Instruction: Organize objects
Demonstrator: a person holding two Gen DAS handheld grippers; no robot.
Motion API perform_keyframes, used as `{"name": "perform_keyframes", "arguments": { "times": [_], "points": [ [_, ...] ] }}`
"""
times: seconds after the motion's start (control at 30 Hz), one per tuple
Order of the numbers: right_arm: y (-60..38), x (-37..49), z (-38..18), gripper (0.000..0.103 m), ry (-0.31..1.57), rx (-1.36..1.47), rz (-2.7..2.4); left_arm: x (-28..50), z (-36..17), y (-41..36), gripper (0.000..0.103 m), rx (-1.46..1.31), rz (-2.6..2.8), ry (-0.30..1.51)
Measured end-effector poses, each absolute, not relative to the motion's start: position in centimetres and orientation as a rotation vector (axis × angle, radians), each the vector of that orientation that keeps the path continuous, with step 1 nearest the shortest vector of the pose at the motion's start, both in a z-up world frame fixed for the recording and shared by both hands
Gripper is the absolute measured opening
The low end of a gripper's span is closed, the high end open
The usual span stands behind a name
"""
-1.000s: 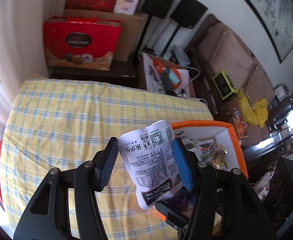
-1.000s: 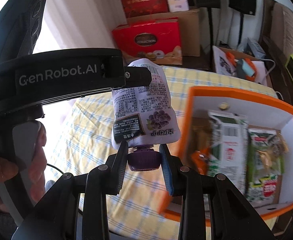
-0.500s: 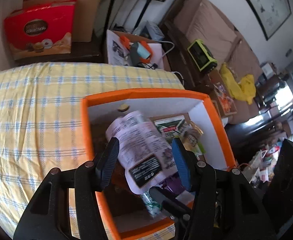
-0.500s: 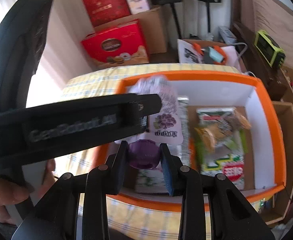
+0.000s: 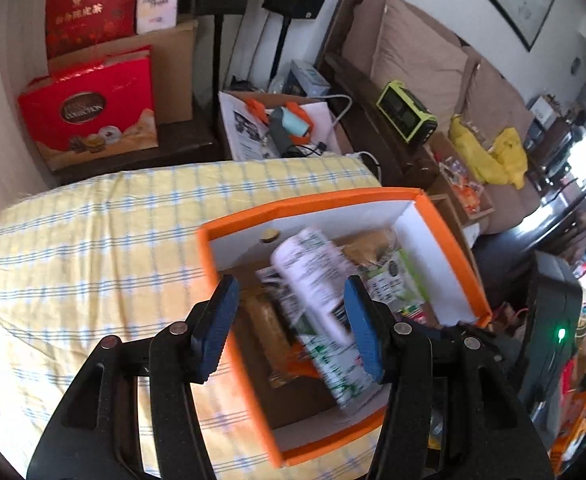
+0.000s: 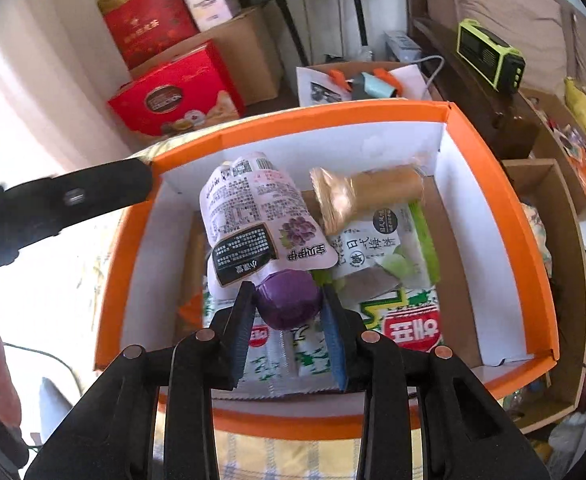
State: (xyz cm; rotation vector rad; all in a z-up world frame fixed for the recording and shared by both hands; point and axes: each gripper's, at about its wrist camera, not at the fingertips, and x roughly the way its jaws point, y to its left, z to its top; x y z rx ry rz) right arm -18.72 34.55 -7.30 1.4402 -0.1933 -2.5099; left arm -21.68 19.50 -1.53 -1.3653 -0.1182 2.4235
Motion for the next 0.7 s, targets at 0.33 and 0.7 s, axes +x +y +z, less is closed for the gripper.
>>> {"name": "perform_keyframes", "arguments": {
  "times": [0.33, 0.7],
  "points": [
    [35.1, -17.4, -5.6, 0.055, -0.195, 1.395, -2.572, -19.1, -1.3, 15.8, 0.061, -1.337, 2.495, -0.077],
    [34.5, -16.1, -4.3, 0.089, -0.097, 1.349, -2.625, -16.8, -2.0, 13.1, 0.089, -1.336, 2.556, -0.076]
  ]
}}
